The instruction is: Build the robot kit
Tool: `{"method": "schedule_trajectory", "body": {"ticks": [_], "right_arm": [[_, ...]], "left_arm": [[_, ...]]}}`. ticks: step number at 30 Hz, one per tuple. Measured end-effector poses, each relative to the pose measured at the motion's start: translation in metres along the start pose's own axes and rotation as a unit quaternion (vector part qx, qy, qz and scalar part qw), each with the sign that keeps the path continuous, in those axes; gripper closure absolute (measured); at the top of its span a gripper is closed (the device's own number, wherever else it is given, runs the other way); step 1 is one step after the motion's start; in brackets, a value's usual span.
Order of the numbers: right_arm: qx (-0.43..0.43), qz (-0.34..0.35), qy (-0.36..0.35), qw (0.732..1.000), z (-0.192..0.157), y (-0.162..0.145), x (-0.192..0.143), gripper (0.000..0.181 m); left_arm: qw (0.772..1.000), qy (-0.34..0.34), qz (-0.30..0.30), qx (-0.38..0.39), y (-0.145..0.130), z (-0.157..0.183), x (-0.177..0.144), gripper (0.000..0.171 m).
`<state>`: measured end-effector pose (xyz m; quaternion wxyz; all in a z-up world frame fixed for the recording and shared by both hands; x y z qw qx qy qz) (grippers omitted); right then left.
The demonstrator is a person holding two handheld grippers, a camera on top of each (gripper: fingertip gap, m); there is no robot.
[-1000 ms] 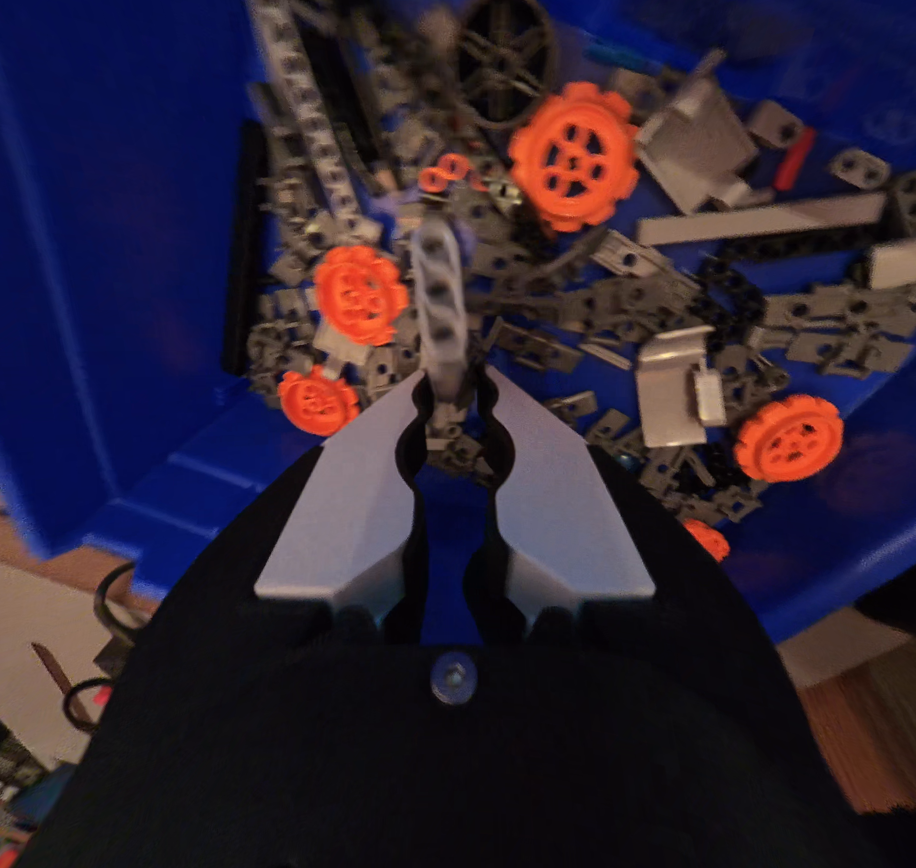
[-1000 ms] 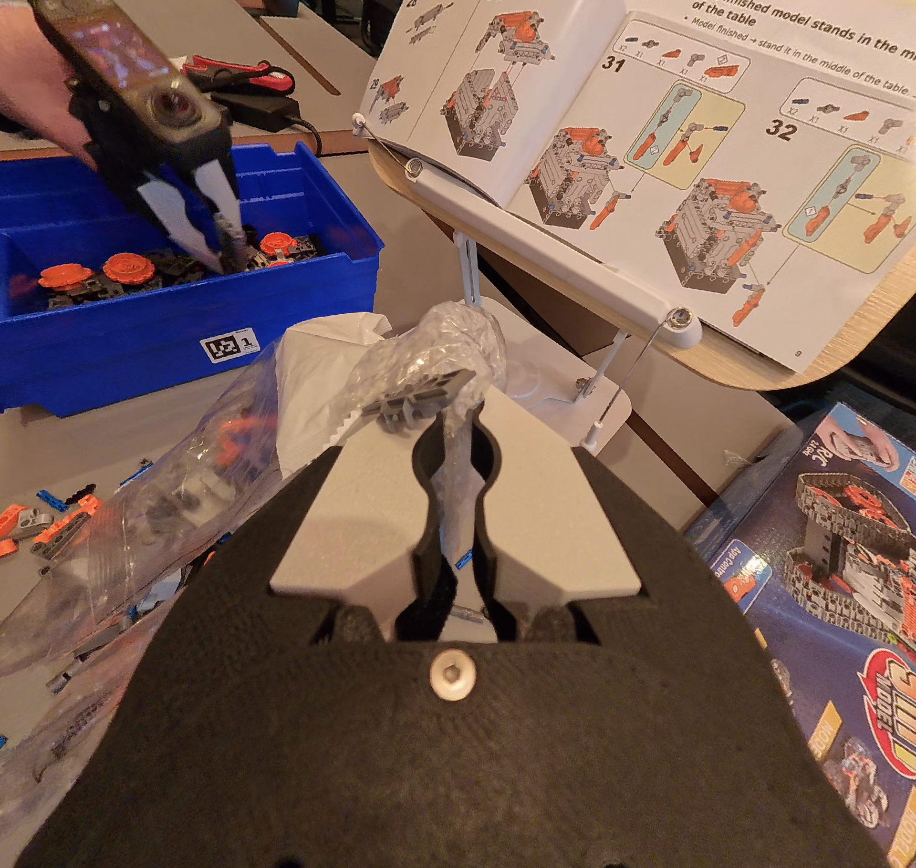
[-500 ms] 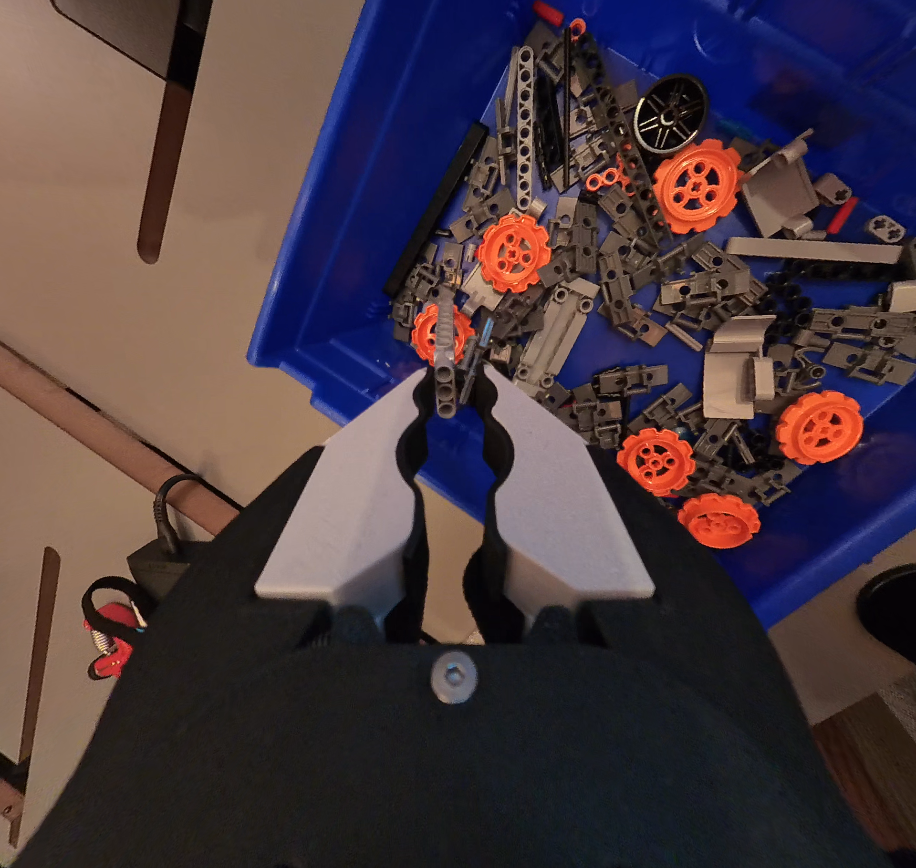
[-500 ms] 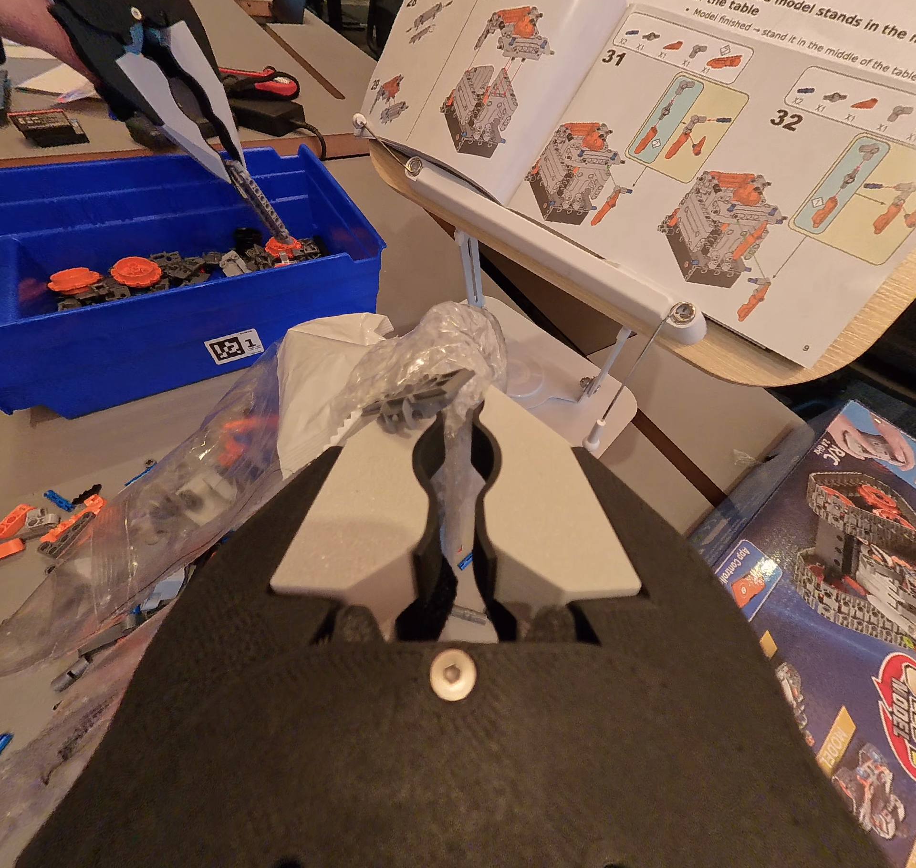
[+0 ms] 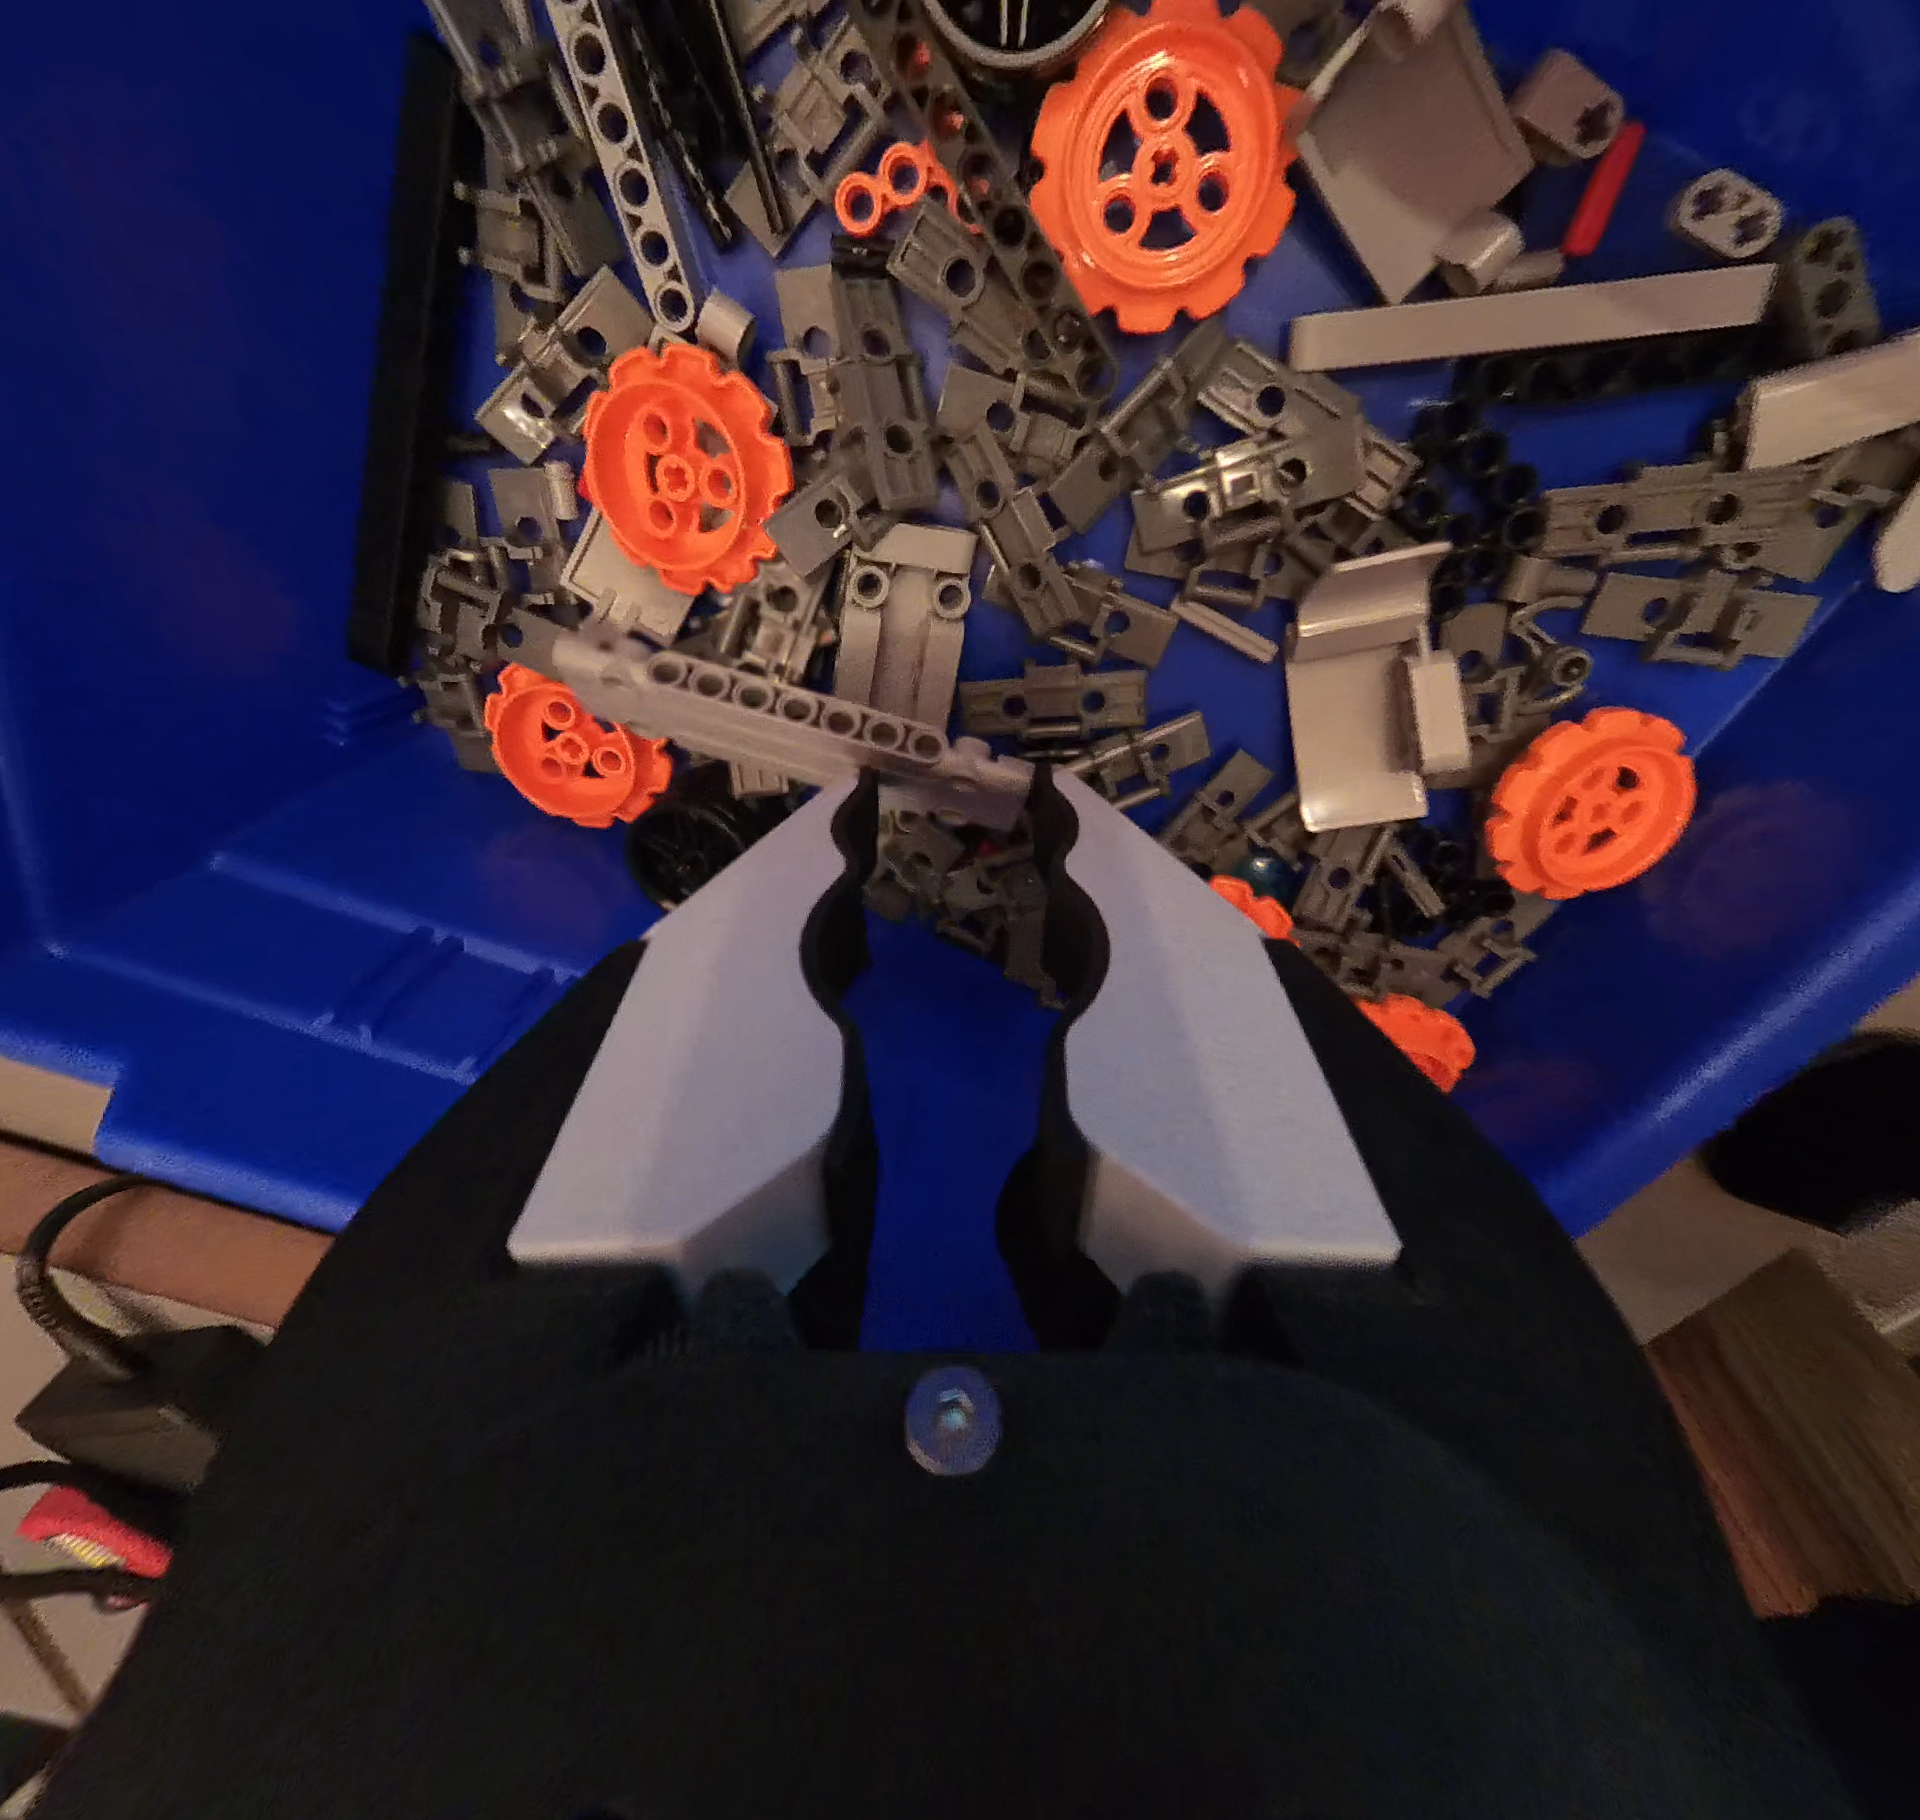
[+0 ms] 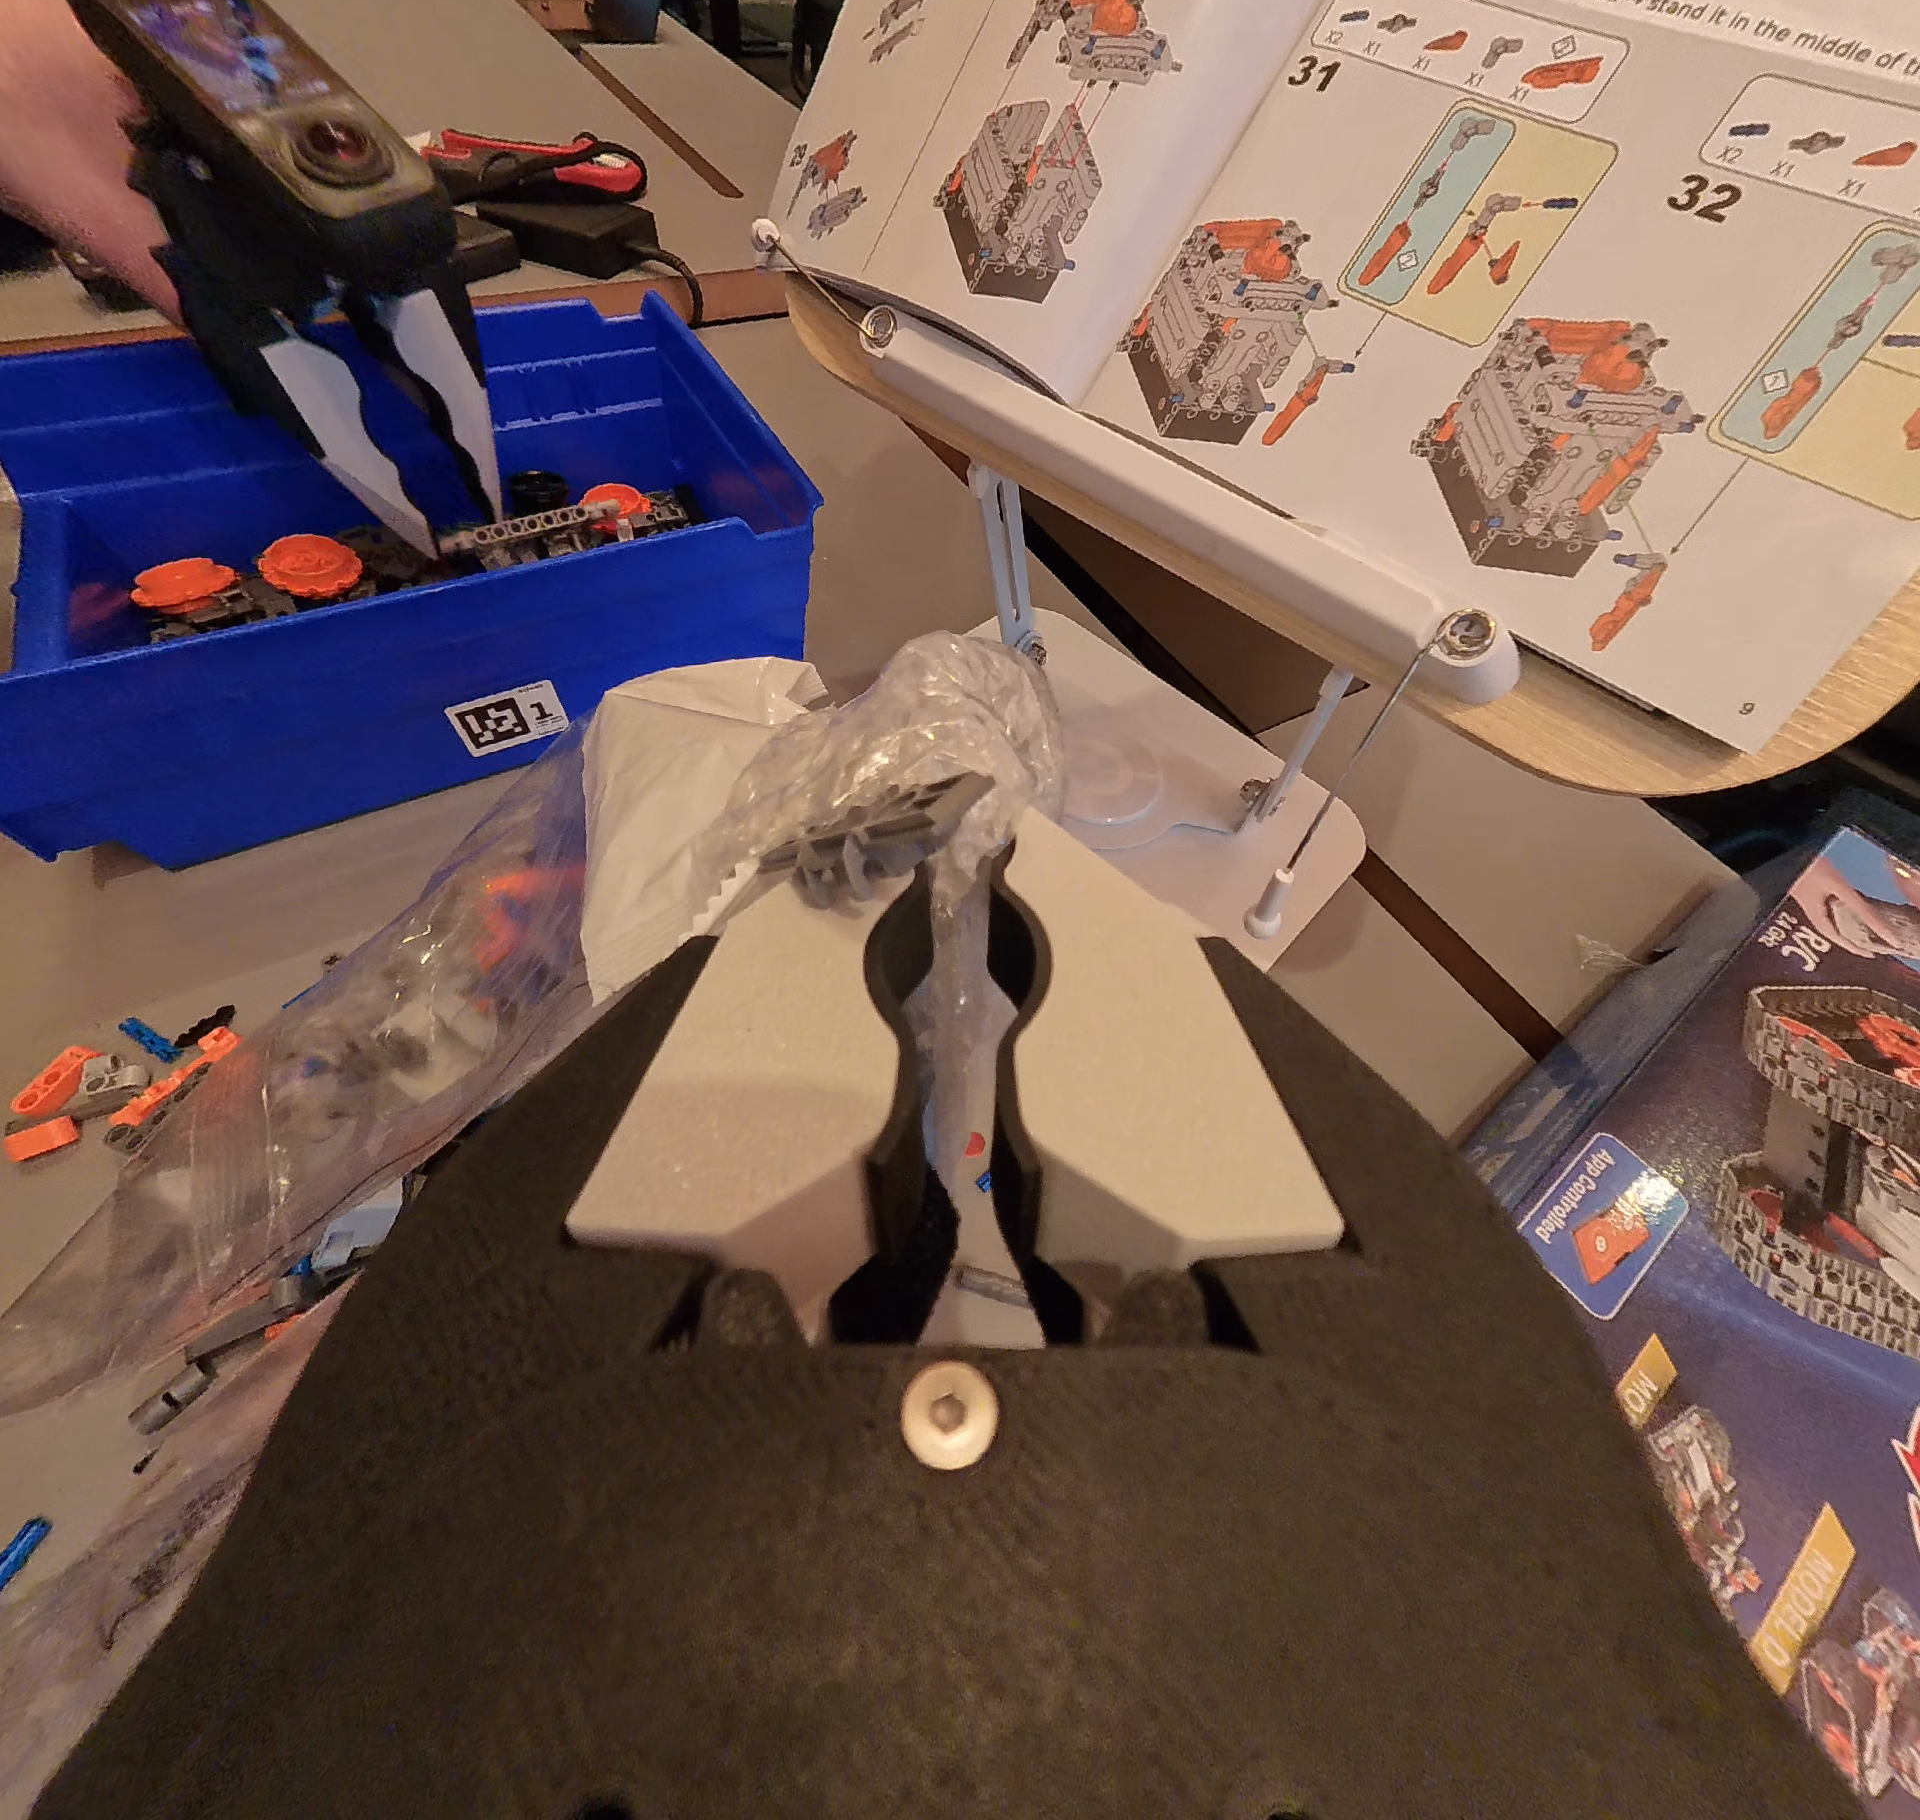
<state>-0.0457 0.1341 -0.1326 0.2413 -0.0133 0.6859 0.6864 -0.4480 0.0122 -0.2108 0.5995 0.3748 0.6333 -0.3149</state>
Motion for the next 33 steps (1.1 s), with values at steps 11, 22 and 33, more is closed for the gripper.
{"method": "schedule_trajectory", "body": {"ticks": [11,22,33], "right_arm": [[0.001,0.003,0.006,1.000,-0.001,0.000,0.001,0.181],[0.003,0.004,0.013,1.000,-0.003,-0.001,0.003,0.181],[0.008,0.006,0.017,1.000,-0.002,-0.003,0.003,0.181]], "left_arm": [[0.997,0.081,-0.003,-0.007,0.011,-0.010,-0.003,0.140],[0.996,0.066,-0.056,0.026,0.024,-0.004,0.015,0.143],[0.995,0.066,-0.066,0.036,0.017,-0.003,0.022,0.149]]}}
Point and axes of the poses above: each gripper's, where its closed fingertips meet, x out along the fingers, y out of its top, z = x × y across the jaws, the point moved 10 cm from there along -x, back along the fingers, and after that the axes turned 2 degrees about x, right-handed, at the moved point
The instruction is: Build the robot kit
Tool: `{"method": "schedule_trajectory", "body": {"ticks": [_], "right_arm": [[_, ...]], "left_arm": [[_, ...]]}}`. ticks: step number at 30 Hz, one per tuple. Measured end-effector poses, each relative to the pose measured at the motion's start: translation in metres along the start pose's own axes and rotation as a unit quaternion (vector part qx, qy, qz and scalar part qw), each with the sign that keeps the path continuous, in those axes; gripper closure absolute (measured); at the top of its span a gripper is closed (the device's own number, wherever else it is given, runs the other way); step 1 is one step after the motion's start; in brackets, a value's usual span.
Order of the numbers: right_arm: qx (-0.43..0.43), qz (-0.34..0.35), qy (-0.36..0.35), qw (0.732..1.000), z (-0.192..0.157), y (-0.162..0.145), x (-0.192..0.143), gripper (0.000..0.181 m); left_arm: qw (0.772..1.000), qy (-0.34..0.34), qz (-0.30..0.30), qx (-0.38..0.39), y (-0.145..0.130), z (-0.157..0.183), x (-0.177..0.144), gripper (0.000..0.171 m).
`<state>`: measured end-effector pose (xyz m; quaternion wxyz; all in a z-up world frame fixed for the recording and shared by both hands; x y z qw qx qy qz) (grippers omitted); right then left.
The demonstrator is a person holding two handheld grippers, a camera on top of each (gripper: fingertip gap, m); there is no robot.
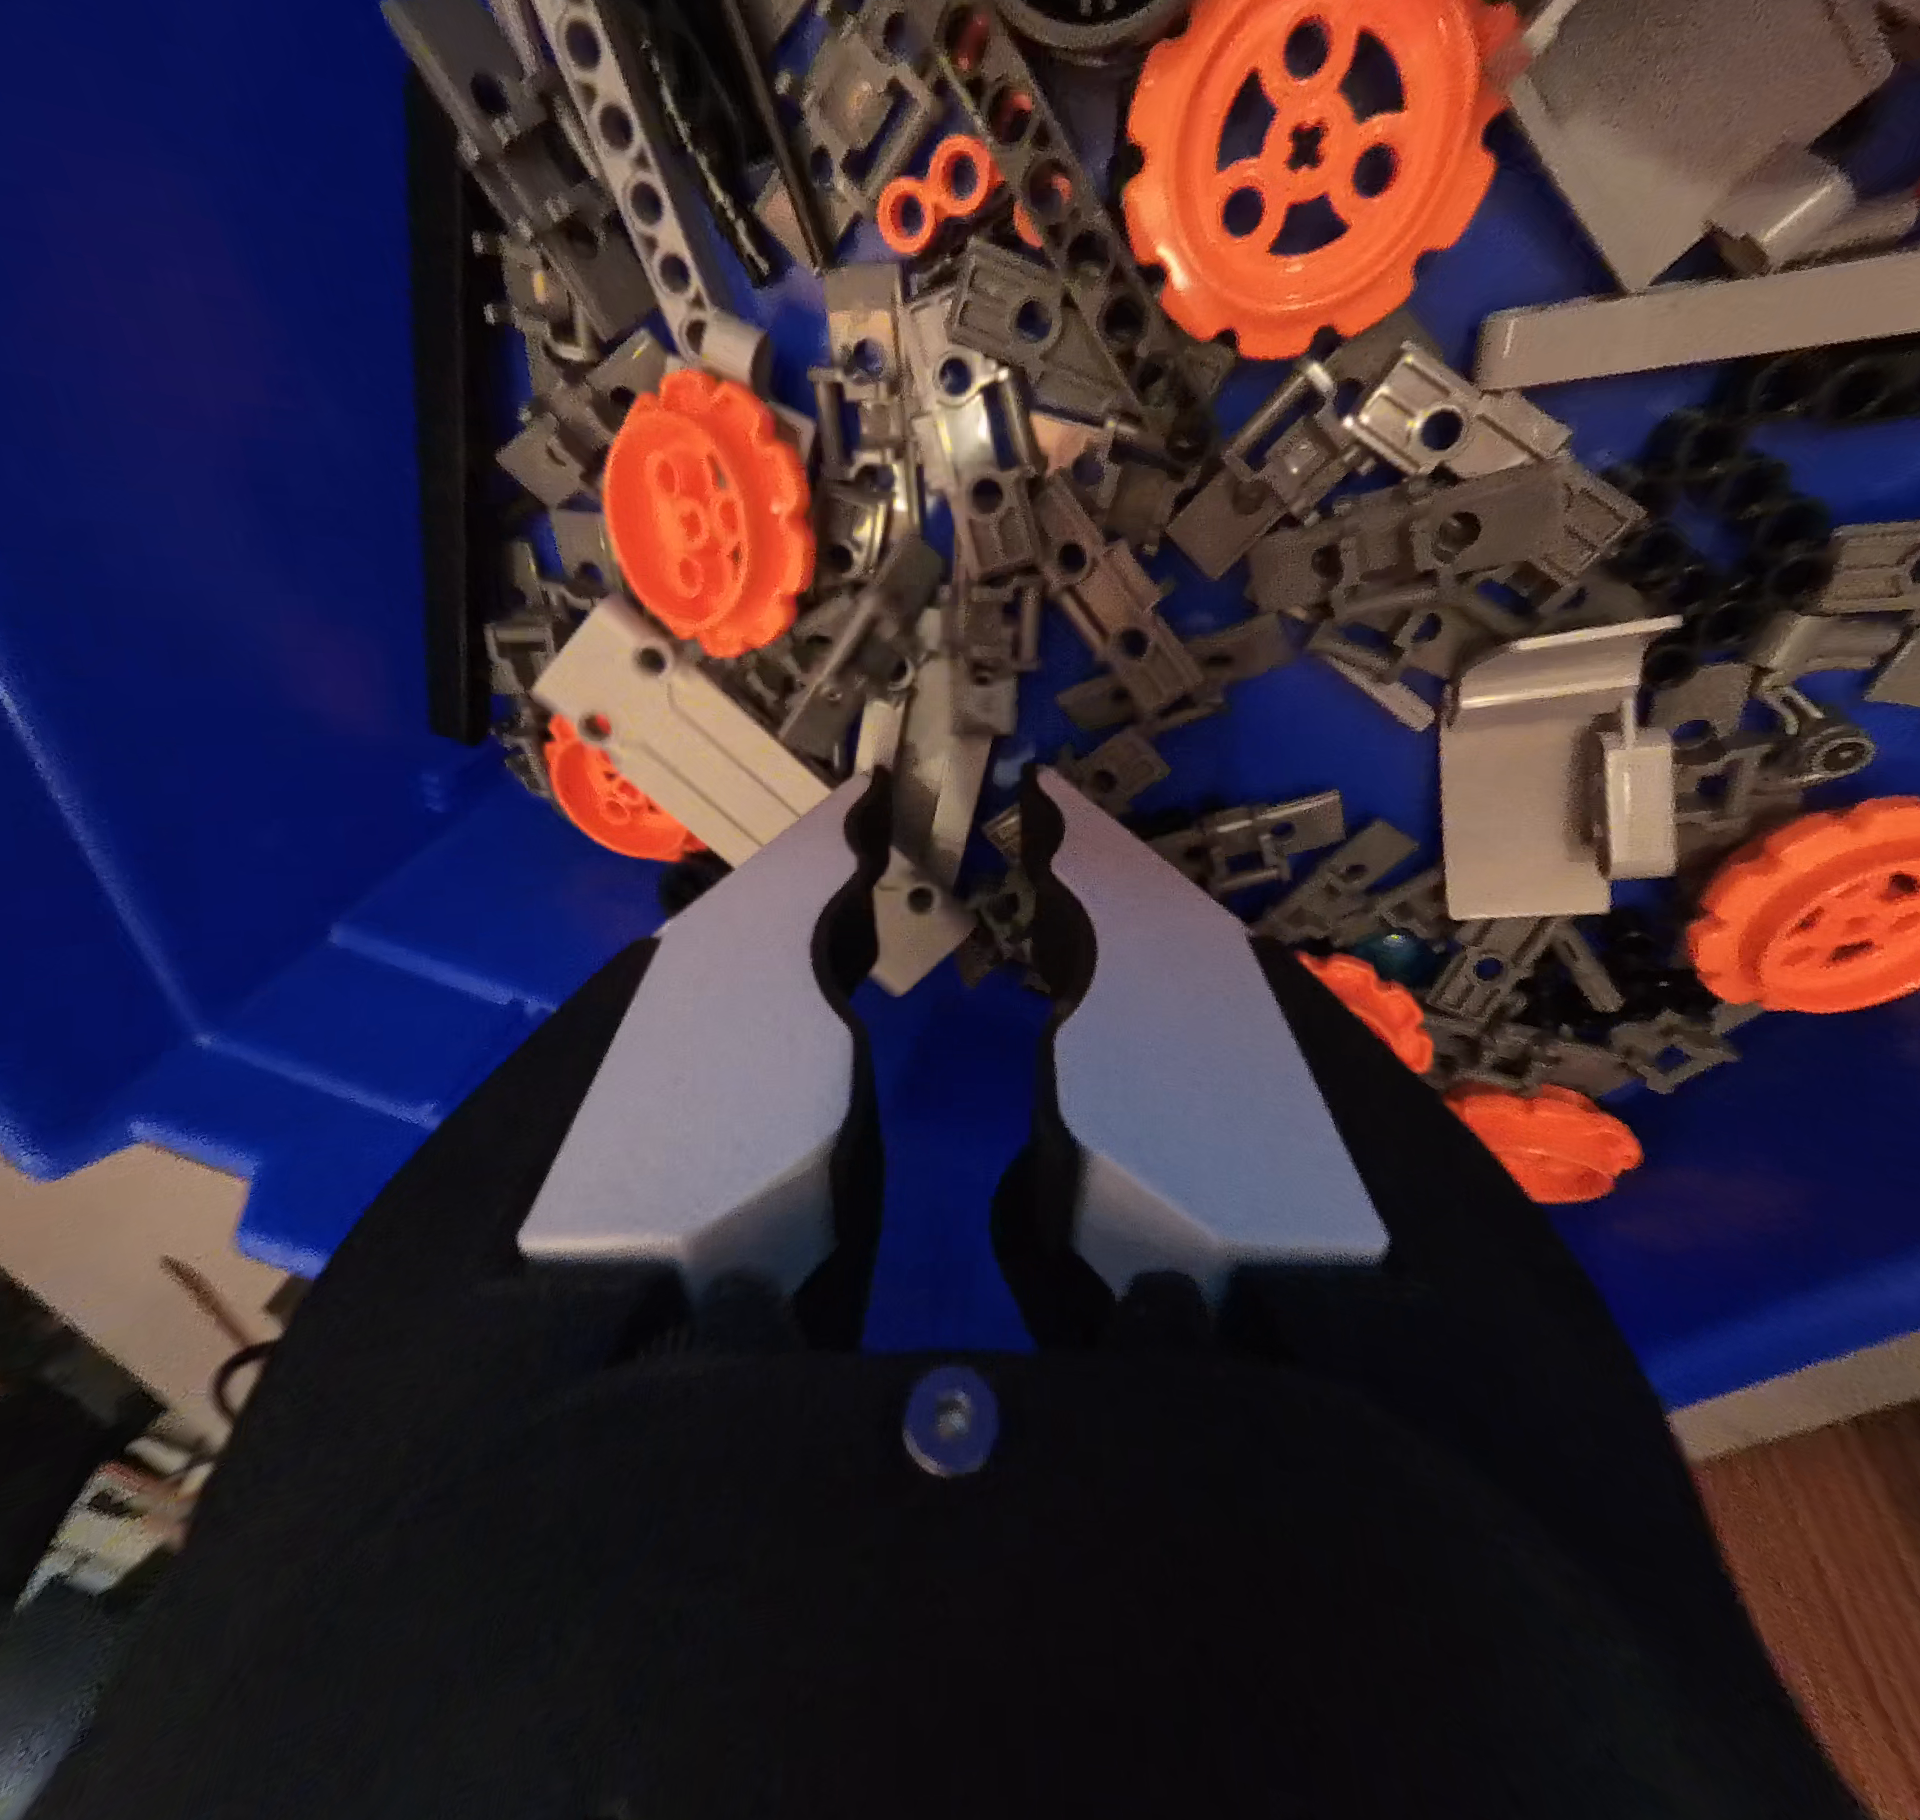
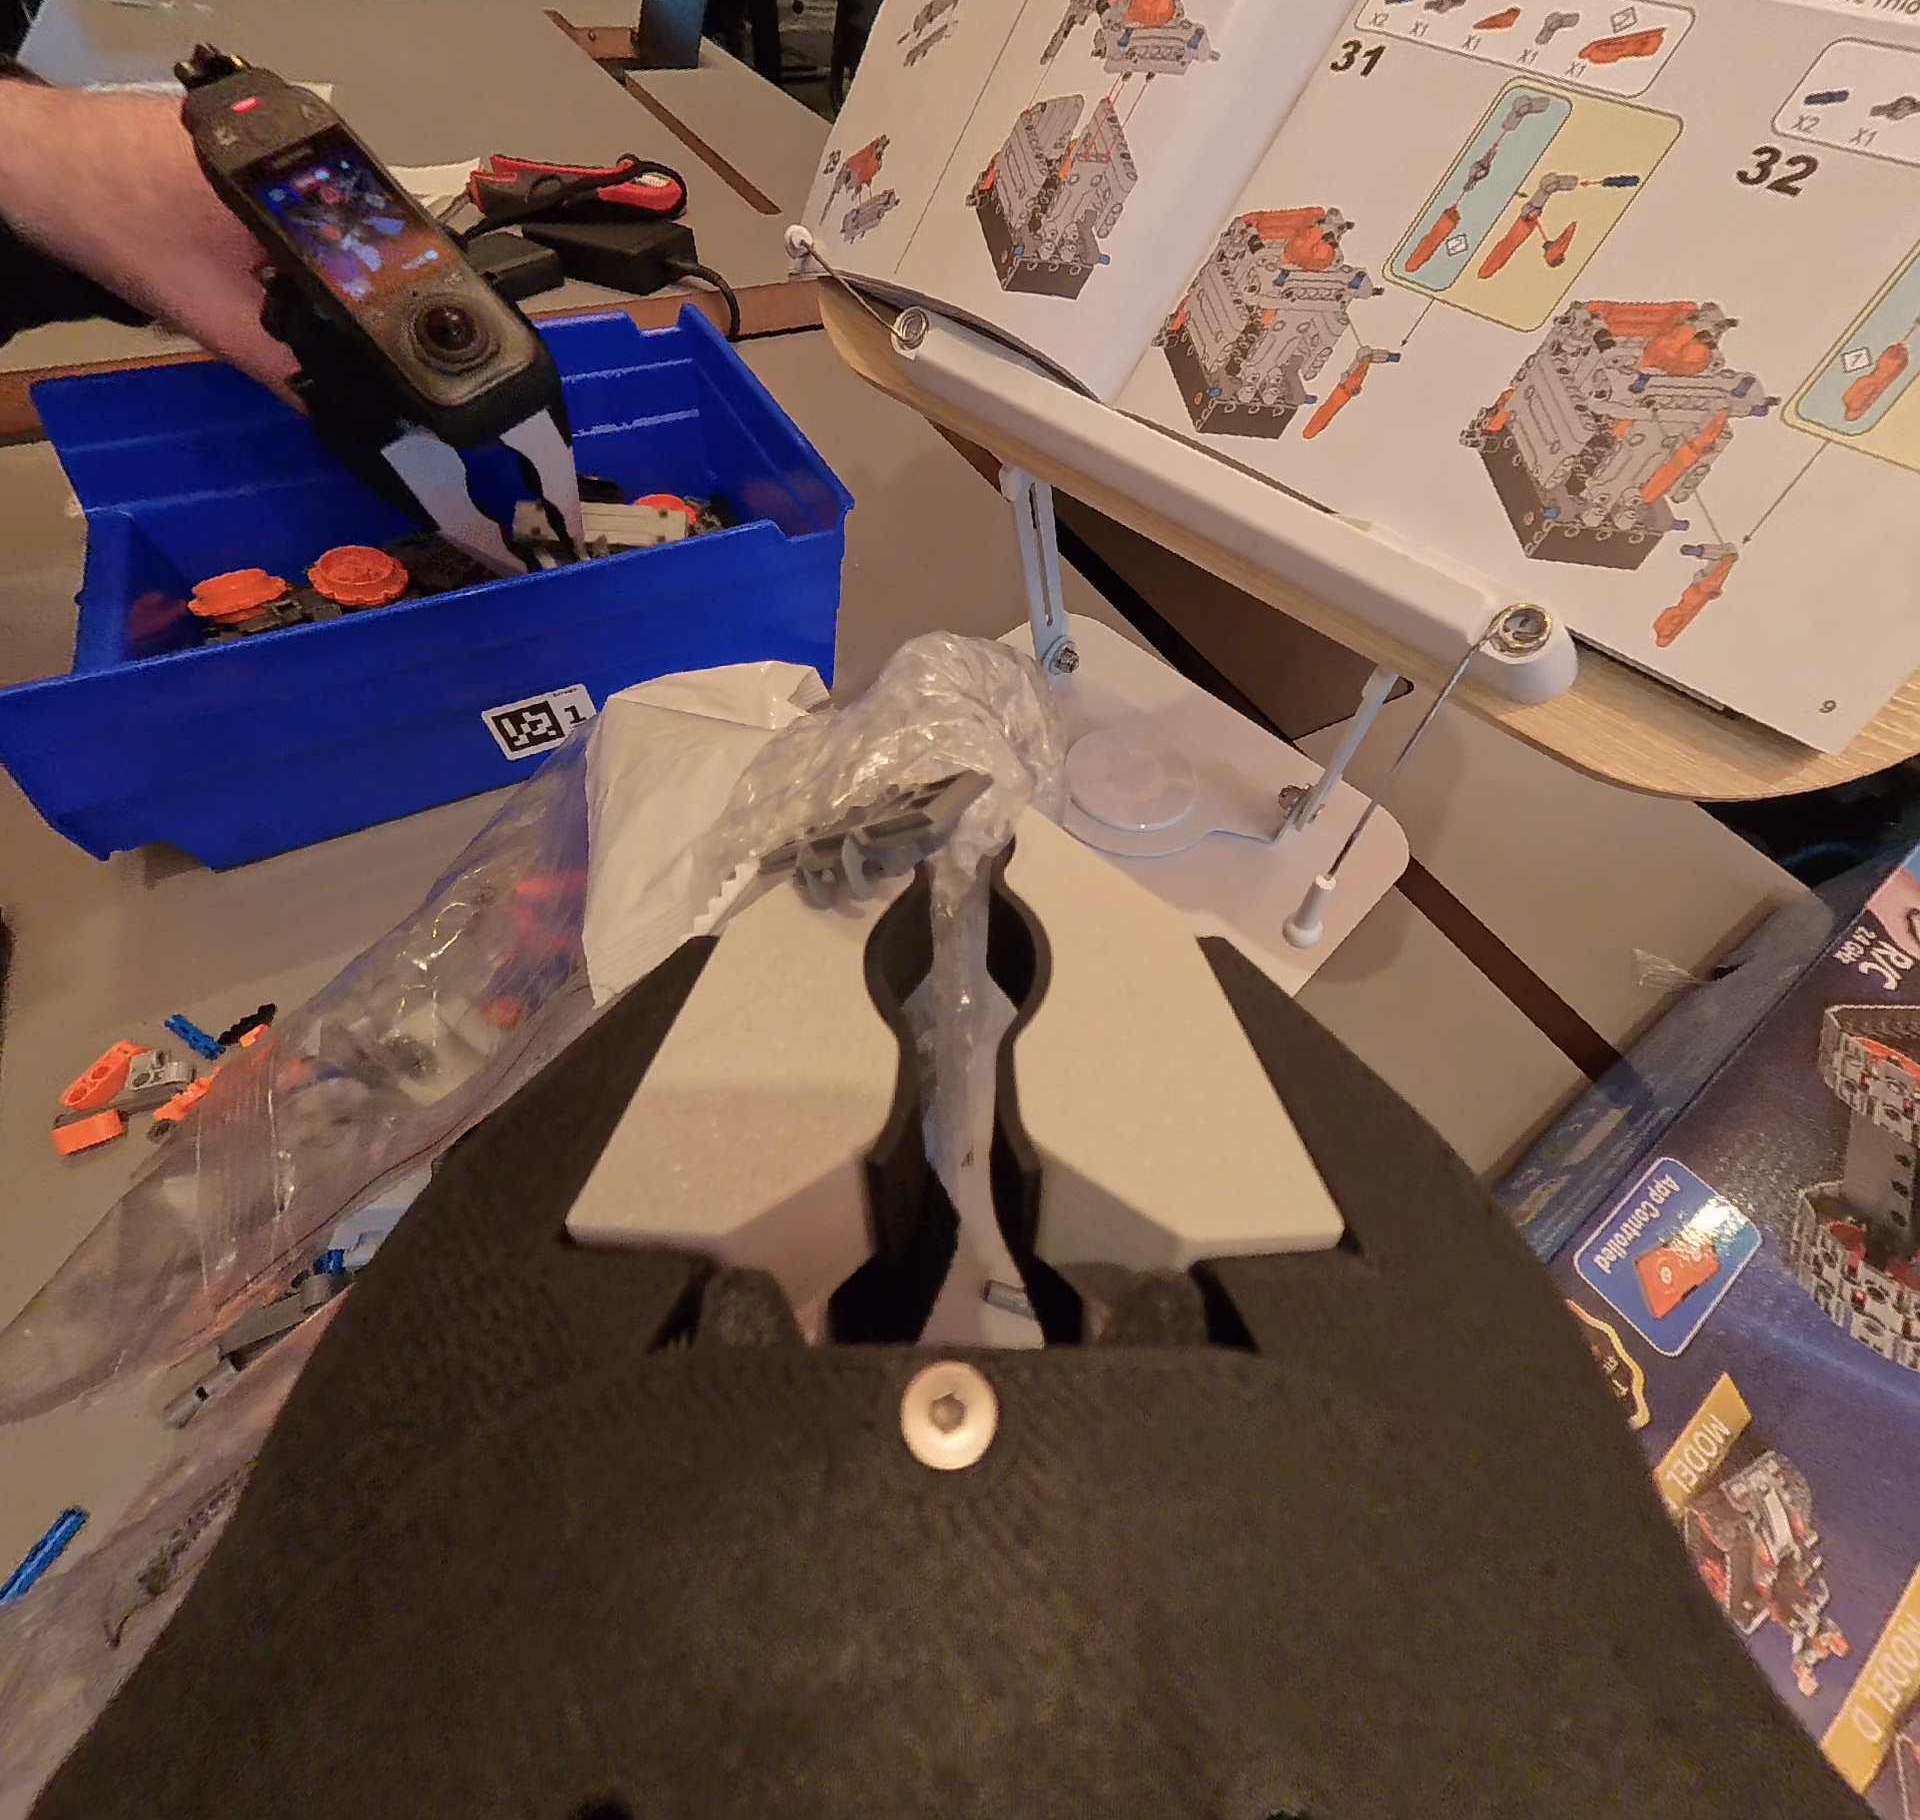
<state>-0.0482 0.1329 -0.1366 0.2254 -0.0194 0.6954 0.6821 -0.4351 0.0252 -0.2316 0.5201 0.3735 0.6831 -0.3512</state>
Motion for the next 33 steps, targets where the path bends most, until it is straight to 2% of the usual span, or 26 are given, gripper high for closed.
{"method": "schedule_trajectory", "body": {"ticks": [1,2,3,6,7,12,15,19,25,28,33], "right_arm": [[-0.001,0.001,-0.001,1.000,0.000,0.000,-0.001,0.181],[0.000,0.002,-0.001,1.000,0.000,0.001,-0.001,0.181],[0.000,0.002,-0.001,1.000,0.000,0.001,-0.001,0.181],[0.002,0.003,-0.001,1.000,0.001,0.000,-0.002,0.181],[0.002,0.003,0.000,1.000,0.001,0.000,-0.002,0.181],[0.004,0.004,0.002,1.000,0.002,0.000,-0.002,0.181],[0.007,0.006,0.002,1.000,0.002,0.001,-0.003,0.181],[0.015,0.007,0.005,1.000,0.003,0.004,-0.005,0.181],[0.049,0.008,0.028,0.998,-0.001,0.019,-0.006,0.181],[0.069,0.008,0.040,0.997,-0.004,0.033,-0.005,0.181],[0.078,0.020,0.060,0.995,-0.014,0.070,0.007,0.181]], "left_arm": [[1.000,-0.013,-0.004,-0.013,-0.003,-0.002,0.000,0.148],[0.999,-0.017,-0.026,-0.028,-0.006,-0.004,0.000,0.155],[0.998,-0.004,-0.049,-0.030,-0.008,-0.006,0.001,0.149],[1.000,-0.012,-0.014,0.001,0.001,0.001,0.002,0.141],[1.000,0.002,-0.025,0.002,0.002,0.001,0.004,0.141],[1.000,-0.002,-0.024,0.003,-0.001,-0.002,0.008,0.162],[1.000,-0.005,-0.011,-0.002,-0.005,-0.001,0.005,0.165],[0.998,-0.010,0.039,-0.040,-0.011,-0.006,-0.015,0.166],[0.982,-0.040,0.155,-0.099,-0.029,-0.010,-0.054,0.166],[0.968,-0.051,0.214,-0.121,-0.036,-0.006,-0.076,0.166],[0.954,-0.035,0.260,-0.146,-0.048,-0.002,-0.107,0.166]]}}
Point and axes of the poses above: each gripper's, where its closed fingertips meet, x out along the fingers, y out of its top, z = x × y across the jaws, the point moved 10 cm from there along -x, back along the fingers, and after that the axes turned 2 degrees about x, right-handed, at the moved point
